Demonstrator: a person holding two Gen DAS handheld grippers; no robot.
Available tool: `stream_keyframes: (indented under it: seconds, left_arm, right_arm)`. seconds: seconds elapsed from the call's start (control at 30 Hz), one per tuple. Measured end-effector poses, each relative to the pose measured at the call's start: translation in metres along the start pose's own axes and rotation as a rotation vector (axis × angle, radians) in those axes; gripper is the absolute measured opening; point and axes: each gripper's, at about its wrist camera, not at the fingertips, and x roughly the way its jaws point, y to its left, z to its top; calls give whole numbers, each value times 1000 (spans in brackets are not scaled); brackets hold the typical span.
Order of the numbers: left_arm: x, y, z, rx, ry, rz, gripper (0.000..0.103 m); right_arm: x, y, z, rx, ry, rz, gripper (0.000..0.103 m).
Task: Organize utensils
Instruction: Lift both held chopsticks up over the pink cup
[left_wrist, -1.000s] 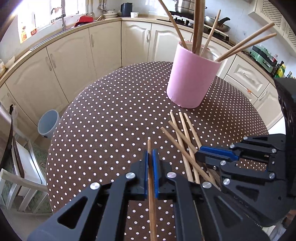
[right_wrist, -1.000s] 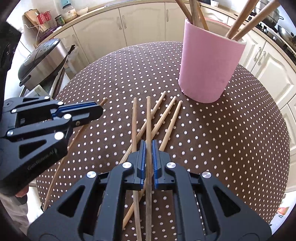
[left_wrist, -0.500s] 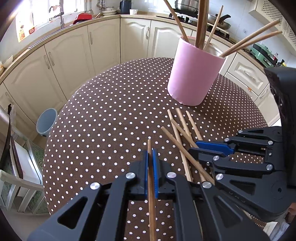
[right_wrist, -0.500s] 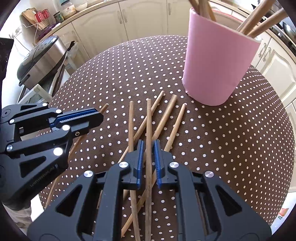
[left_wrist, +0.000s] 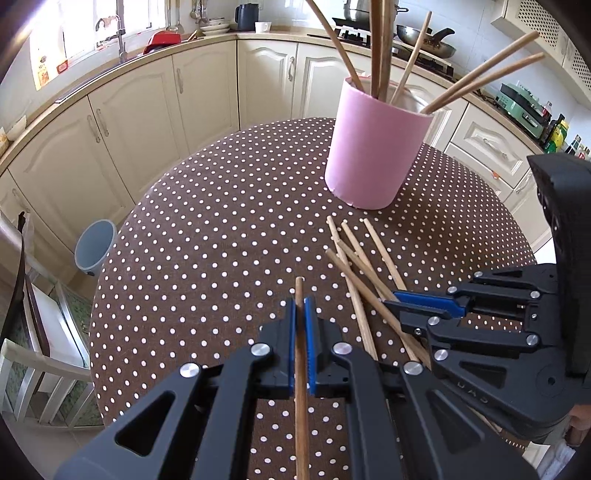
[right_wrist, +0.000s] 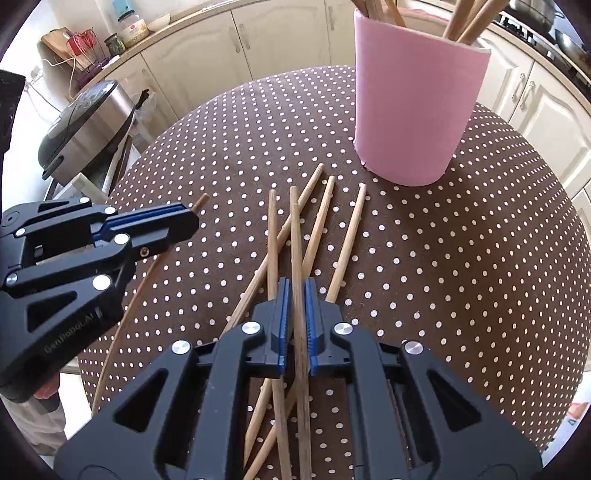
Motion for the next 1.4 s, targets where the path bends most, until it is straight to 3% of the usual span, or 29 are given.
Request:
stream_keyframes:
  seconds: [0.47,0.73,1.4]
  left_arm:
    - [0,-6,0,1,7,-12,6]
    - [-7,-5,7,-14,-6,-39,6]
    - [-140,-19,41,5,-354,-159,5]
  right_arm:
    - [-14,-16,-11,33,-15,17,6]
    - [-44,-18,-7,47,-123,14,6]
    - [-184,9,-6,23,-527,-34,6]
